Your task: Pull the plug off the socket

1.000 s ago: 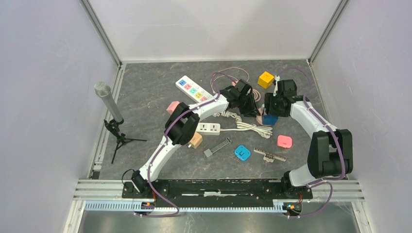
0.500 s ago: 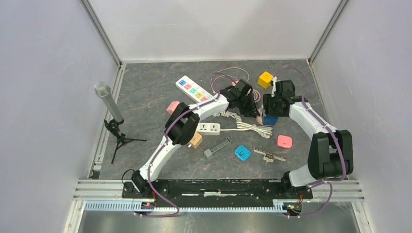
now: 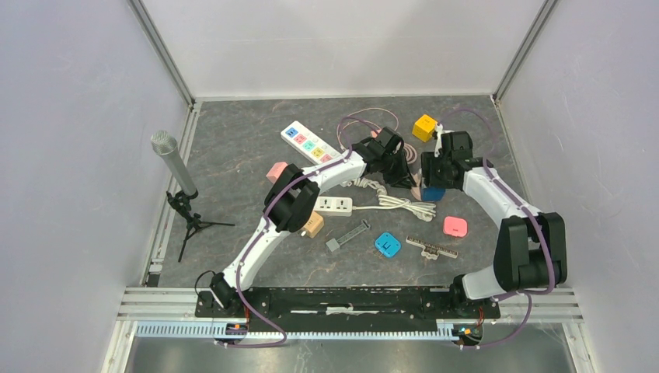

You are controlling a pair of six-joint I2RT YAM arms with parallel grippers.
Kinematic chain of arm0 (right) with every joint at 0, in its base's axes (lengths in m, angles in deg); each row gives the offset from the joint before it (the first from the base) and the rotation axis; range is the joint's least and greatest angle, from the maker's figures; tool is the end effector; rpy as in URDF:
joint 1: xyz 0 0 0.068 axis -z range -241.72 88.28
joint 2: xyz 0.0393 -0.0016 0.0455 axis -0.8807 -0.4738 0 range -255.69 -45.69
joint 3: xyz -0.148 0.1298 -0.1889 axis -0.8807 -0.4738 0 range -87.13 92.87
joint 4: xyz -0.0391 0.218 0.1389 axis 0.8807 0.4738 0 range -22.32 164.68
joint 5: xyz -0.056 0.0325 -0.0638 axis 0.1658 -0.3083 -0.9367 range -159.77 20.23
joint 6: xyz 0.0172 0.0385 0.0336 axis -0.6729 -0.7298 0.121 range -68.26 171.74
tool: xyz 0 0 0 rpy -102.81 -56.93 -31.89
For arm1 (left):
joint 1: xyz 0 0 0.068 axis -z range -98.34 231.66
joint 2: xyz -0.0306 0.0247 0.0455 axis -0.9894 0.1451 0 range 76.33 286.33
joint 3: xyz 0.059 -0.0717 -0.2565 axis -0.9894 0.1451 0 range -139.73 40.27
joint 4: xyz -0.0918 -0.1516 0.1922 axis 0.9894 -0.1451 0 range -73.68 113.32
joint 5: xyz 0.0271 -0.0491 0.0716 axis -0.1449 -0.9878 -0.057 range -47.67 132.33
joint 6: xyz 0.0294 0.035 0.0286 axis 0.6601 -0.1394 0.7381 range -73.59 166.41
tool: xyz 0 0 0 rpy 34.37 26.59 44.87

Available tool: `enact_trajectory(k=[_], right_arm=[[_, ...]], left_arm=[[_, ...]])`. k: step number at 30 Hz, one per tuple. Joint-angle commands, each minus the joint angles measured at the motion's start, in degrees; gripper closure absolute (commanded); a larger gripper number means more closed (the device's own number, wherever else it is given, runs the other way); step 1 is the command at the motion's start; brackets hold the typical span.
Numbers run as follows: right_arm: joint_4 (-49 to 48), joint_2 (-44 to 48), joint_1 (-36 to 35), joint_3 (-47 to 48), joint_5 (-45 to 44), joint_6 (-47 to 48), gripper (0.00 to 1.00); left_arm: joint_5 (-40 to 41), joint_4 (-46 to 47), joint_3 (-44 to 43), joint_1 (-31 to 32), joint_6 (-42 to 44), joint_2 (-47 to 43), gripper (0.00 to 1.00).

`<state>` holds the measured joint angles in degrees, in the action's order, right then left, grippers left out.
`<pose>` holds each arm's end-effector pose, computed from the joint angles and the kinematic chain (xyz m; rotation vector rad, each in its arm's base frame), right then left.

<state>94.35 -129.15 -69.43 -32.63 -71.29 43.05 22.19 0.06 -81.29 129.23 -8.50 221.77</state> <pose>0.2927 0.0385 0.2192 0.0322 2.5432 0.0788 0.3679 -0.4208 0.1401 0.0150 2.7187 -1.1314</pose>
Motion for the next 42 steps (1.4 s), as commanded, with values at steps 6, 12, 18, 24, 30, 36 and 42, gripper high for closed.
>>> enact_trajectory(k=[6,12,18,24,30,36,42], right_arm=[[-8.7,3.1,3.5,0.5,25.8,-8.3,1.00],[-6.5,2.1,-2.0,0.4,16.8,-5.1,1.00],[-5.5,3.9,2.5,4.9,25.4,-6.8,1.00],[-5.4,2.1,1.1,4.0,23.9,-7.2,1.00],[-3.6,2.2,-4.4,2.6,9.0,-1.8,1.00],[-1.4,3.6,0.1,6.4,14.3,-2.0,1.00],[-3.4,2.6,2.3,4.7,22.5,-6.3,1.00]], left_arm=[[1.9,-7.1,2.1,1.6,3.3,4.8,0.83],[1.8,-7.1,1.8,1.6,3.4,4.9,0.86],[3.1,-8.0,2.1,1.5,4.5,4.4,0.86],[3.2,-8.0,1.7,1.5,4.6,4.6,0.86],[3.1,-8.2,1.2,1.5,4.7,4.9,0.86],[3.0,-8.4,0.9,1.6,4.8,5.0,0.87],[3.0,-8.5,0.6,1.5,4.7,5.2,0.87]])
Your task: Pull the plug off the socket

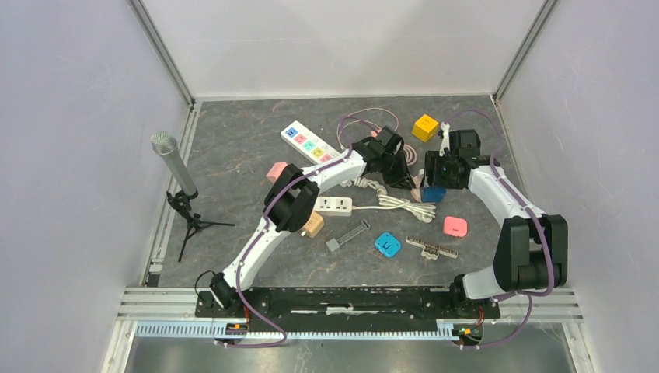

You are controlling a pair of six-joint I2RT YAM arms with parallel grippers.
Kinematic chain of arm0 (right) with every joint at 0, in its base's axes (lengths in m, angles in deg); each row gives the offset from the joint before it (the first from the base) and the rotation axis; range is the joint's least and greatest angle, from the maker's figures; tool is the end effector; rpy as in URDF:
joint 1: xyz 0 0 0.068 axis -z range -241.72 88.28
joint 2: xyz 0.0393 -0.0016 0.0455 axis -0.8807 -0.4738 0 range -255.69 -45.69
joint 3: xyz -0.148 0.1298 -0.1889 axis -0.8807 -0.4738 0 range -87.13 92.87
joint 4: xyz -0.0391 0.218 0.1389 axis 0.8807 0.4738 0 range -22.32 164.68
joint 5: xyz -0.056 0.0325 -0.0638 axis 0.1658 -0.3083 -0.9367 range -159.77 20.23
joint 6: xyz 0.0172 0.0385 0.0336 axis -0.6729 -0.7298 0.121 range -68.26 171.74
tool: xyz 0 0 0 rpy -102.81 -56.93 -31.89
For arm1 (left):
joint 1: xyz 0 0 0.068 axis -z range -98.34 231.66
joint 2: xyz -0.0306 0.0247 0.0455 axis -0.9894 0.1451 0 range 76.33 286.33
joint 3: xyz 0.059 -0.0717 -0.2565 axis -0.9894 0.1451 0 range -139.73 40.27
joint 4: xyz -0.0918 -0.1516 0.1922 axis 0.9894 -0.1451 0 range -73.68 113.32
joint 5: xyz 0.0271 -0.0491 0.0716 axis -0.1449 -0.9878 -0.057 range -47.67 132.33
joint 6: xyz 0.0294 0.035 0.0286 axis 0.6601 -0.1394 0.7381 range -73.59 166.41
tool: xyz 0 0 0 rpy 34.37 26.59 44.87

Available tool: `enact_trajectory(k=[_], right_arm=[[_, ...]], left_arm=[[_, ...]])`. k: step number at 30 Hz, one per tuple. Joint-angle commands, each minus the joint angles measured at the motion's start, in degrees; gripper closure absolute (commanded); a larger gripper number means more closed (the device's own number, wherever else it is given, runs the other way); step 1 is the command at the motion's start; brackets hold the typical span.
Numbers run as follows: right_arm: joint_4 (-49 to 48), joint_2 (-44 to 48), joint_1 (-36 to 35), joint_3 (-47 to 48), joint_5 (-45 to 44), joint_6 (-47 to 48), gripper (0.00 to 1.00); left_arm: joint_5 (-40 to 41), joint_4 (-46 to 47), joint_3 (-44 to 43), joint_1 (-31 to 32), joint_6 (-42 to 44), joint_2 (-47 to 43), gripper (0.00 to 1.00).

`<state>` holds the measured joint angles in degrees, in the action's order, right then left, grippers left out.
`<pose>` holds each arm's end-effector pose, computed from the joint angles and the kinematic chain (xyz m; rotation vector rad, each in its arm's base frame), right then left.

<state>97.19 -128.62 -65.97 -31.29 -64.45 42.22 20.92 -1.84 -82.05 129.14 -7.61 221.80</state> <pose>0.2921 0.0249 0.2260 0.0822 2.5650 0.2107 0.3672 -0.4198 0.1419 0.0405 2.7426 -1.1336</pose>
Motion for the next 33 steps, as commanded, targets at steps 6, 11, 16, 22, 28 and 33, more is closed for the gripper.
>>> enact_trajectory(k=[6,11,16,22,28,33], right_arm=[[-5.3,1.6,-7.5,1.2,2.2,0.1,1.00],[-4.6,3.8,-5.4,2.2,4.6,3.0,1.00],[-9.3,3.9,1.8,-0.2,20.8,-3.1,1.00],[-8.1,2.5,-7.3,-0.4,9.9,-0.4,1.00],[-10.7,4.9,-2.8,-1.1,18.0,-2.2,1.00],[-15.5,5.0,2.5,-1.6,30.3,-7.6,1.00]], left_arm=[[4.1,-7.3,0.3,1.6,3.9,5.6,0.87],[4.5,-7.8,0.3,1.7,4.1,5.6,0.87],[4.7,-7.9,0.2,1.9,4.0,5.6,0.87],[4.5,-7.8,-0.2,1.9,3.6,6.0,0.87],[4.3,-8.6,-0.3,2.0,3.7,6.1,0.87],[4.2,-8.7,0.1,2.1,3.6,6.2,0.87]])
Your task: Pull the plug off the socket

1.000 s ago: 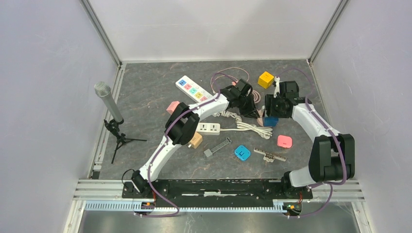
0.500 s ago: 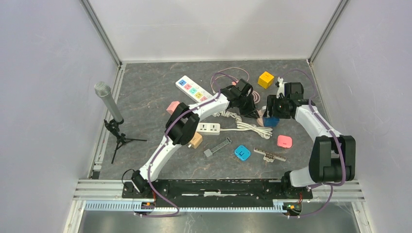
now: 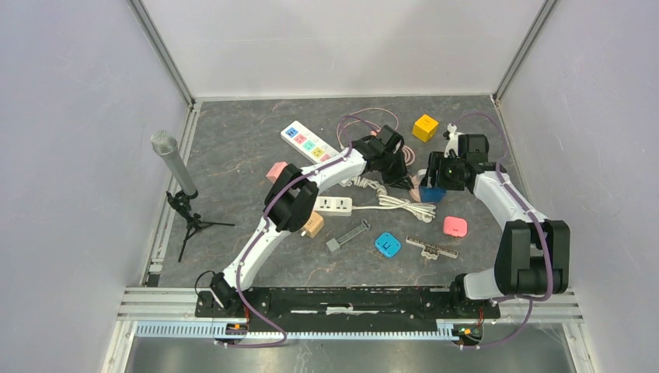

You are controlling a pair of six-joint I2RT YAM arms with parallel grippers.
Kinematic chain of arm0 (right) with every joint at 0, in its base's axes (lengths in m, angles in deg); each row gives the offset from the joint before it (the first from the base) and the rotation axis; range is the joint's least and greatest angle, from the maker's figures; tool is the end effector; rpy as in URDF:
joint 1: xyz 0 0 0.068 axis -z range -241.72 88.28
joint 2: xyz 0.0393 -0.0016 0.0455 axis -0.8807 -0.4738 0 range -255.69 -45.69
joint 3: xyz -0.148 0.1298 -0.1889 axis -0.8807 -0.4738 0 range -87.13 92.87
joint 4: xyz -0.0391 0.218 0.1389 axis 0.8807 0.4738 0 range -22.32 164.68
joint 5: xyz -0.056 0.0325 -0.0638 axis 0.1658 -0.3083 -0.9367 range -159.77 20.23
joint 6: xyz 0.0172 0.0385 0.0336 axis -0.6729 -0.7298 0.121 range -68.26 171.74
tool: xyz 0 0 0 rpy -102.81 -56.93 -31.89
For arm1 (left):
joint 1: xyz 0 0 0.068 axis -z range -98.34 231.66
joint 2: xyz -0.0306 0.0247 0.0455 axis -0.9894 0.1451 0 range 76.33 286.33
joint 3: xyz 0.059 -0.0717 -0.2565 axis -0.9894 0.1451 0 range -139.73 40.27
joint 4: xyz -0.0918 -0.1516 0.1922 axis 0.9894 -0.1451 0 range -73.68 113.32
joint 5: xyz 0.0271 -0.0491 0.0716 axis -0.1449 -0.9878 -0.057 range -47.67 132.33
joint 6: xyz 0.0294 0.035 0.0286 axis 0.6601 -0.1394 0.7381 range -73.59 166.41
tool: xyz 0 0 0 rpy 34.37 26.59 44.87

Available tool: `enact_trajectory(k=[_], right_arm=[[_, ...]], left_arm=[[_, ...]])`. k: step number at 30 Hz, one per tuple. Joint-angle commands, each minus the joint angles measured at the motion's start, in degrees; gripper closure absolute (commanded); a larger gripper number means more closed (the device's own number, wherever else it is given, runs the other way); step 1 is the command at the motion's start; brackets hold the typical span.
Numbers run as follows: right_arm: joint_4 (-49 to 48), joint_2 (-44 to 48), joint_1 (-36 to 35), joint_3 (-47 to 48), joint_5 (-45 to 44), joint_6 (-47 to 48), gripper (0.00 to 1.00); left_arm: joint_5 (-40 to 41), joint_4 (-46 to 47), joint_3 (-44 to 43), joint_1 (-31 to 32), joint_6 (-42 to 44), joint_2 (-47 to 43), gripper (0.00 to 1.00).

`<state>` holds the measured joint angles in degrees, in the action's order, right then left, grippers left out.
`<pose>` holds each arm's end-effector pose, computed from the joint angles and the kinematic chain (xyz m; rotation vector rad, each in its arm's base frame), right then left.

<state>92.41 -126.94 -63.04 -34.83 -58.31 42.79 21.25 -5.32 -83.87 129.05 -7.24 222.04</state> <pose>0.2875 0.0136 0.2206 0.0845 2.5094 0.3245 0.3674 -0.4184 0.1455 0.0349 2.7714 -1.0993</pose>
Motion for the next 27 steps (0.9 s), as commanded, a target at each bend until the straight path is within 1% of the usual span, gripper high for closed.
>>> enact_trajectory(k=[1,2,3,4,6,7,10,11,14,16,20,22,23,26,27], right_arm=[[-11.8,3.2,-0.9,1.4,24.3,-9.2,1.00],[-11.9,3.1,-2.0,1.2,21.9,-8.7,1.00],[-9.7,2.8,-4.5,2.2,17.9,-6.8,1.00],[-7.2,2.1,-7.0,3.3,12.2,-4.3,1.00],[-3.7,0.9,-11.9,4.6,3.5,-1.3,1.00],[-3.1,0.7,-12.6,4.6,2.4,-0.9,1.00],[-2.8,2.2,-12.5,4.3,-0.1,-0.3,1.00],[-2.7,3.0,-11.8,5.0,0.4,-0.1,1.00],[-3.2,3.8,-6.7,6.2,7.4,-2.0,1.00],[-3.2,3.6,-4.8,6.6,10.1,-2.8,1.00],[-2.5,2.3,-4.5,5.2,9.0,-3.3,1.00],[-1.7,1.9,-4.9,3.5,4.7,-2.5,1.00],[-1.2,1.6,-5.1,2.8,1.7,-1.8,0.97],[-0.1,1.6,-5.2,0.6,-4.2,0.3,0.57],[0.0,1.7,-5.2,0.0,-5.8,0.6,0.48]], left_arm=[[3.8,-5.2,2.0,2.3,3.1,5.9,0.87],[3.8,-5.2,2.0,2.3,3.0,6.0,0.87],[3.8,-5.2,1.8,2.3,2.9,6.1,0.87],[3.6,-5.2,1.7,2.2,2.8,6.2,0.87],[3.3,-5.2,1.5,2.3,2.5,6.5,0.87],[3.2,-5.3,1.4,2.2,2.5,6.5,0.87],[3.3,-5.8,1.6,2.3,2.6,6.6,0.87],[3.3,-5.9,1.7,2.3,2.7,6.6,0.86],[3.1,-5.9,1.7,2.3,2.3,6.8,0.87],[3.2,-5.9,1.5,2.2,2.1,6.9,0.86],[3.0,-5.9,1.2,2.3,1.8,7.0,0.85],[2.8,-5.9,1.0,2.3,1.7,7.0,0.81],[2.6,-5.8,0.9,2.3,1.4,7.0,0.78],[1.3,-4.7,1.0,2.3,0.4,7.0,0.67],[1.0,-4.3,1.1,2.3,-0.1,7.0,0.63]])
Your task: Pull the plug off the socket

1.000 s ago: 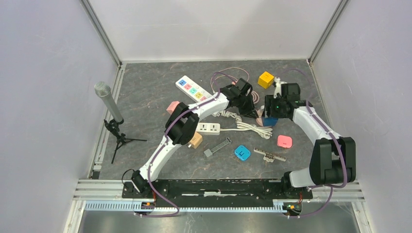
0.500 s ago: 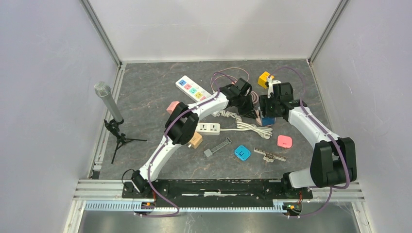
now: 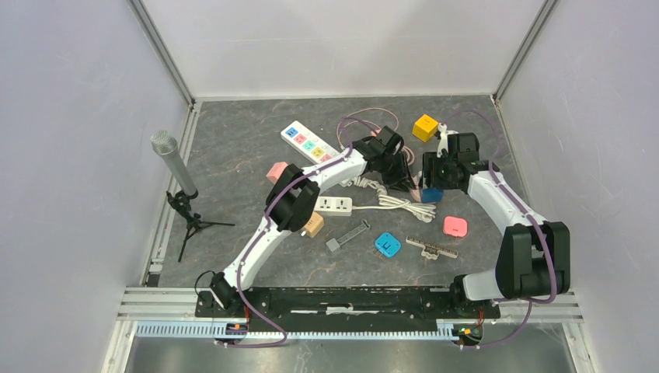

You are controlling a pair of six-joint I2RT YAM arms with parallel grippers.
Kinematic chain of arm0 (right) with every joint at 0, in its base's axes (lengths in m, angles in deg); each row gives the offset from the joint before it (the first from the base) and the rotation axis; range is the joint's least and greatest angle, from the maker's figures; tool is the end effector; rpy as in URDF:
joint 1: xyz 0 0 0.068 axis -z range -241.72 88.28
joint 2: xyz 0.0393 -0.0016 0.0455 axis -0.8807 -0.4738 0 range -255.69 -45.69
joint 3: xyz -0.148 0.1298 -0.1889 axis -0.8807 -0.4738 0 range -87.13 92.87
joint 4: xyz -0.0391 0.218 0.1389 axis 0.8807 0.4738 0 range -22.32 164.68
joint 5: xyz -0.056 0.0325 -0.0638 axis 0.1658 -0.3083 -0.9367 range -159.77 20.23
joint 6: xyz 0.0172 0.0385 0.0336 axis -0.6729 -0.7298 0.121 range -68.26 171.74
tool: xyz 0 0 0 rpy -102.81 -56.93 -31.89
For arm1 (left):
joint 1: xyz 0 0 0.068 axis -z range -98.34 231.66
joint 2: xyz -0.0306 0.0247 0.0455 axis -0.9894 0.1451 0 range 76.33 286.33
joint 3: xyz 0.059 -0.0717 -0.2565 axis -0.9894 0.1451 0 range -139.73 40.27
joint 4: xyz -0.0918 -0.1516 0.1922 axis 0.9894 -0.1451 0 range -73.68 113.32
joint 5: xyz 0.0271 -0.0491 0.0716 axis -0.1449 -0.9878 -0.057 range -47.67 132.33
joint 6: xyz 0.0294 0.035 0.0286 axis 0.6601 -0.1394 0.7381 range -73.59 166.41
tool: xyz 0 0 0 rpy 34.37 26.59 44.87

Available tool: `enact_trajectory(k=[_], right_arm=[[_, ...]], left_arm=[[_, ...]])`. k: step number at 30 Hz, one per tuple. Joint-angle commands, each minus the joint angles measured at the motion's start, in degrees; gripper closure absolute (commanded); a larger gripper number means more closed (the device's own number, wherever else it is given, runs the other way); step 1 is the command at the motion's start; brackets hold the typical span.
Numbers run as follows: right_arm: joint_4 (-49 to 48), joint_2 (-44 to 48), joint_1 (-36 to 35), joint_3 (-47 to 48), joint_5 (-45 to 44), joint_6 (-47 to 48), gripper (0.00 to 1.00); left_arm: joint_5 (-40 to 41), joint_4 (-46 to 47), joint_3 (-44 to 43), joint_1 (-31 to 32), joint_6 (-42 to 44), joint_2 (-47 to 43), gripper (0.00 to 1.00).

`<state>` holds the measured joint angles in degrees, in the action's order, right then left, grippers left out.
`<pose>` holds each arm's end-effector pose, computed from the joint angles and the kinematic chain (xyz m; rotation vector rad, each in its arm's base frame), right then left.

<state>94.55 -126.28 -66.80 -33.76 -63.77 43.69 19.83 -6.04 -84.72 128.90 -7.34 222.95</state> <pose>0.2848 0.0289 0.2266 0.0225 2.5221 0.2247 0.3685 -0.4187 0.1411 0.0378 2.7945 -1.1144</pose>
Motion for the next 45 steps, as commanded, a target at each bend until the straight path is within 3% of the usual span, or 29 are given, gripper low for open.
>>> enact_trajectory(k=[1,6,11,14,17,19,20,28,38,45], right_arm=[[-2.2,1.1,-1.4,-1.8,-1.5,0.1,0.40],[-2.2,0.5,-1.6,-3.6,-4.6,0.5,0.21],[-2.4,-0.6,-1.8,-4.1,-5.6,0.0,0.17],[-3.3,-0.5,-1.8,-4.1,-5.6,-0.8,0.31],[-4.4,0.2,-1.8,-3.3,-3.7,-1.7,0.64],[-5.4,1.0,-1.9,-2.4,-0.8,-2.4,0.92],[-5.4,1.1,-1.8,-1.4,0.9,-2.8,1.00],[-7.7,1.3,-1.9,4.3,15.6,-7.5,1.00],[-2.3,1.4,-0.6,11.2,14.6,-6.0,1.00],[0.3,3.0,0.5,12.2,9.0,-4.7,1.00]], left_arm=[[1.9,-3.1,2.0,2.4,-0.4,6.1,0.61],[1.3,-1.8,1.8,2.4,-1.2,6.5,0.54],[1.2,-1.7,1.6,2.3,-1.0,6.7,0.54],[1.1,-1.7,1.6,2.2,-1.0,6.8,0.56],[1.0,-1.7,1.6,2.2,-0.5,6.9,0.57],[1.2,-1.7,1.8,2.2,0.2,6.7,0.57],[1.4,-1.7,2.0,2.2,0.4,6.5,0.58],[3.6,-3.6,2.8,2.2,2.0,5.6,0.66],[4.9,-7.2,2.2,2.2,3.6,6.0,0.72],[4.6,-6.5,1.9,2.1,3.1,5.4,0.71]])
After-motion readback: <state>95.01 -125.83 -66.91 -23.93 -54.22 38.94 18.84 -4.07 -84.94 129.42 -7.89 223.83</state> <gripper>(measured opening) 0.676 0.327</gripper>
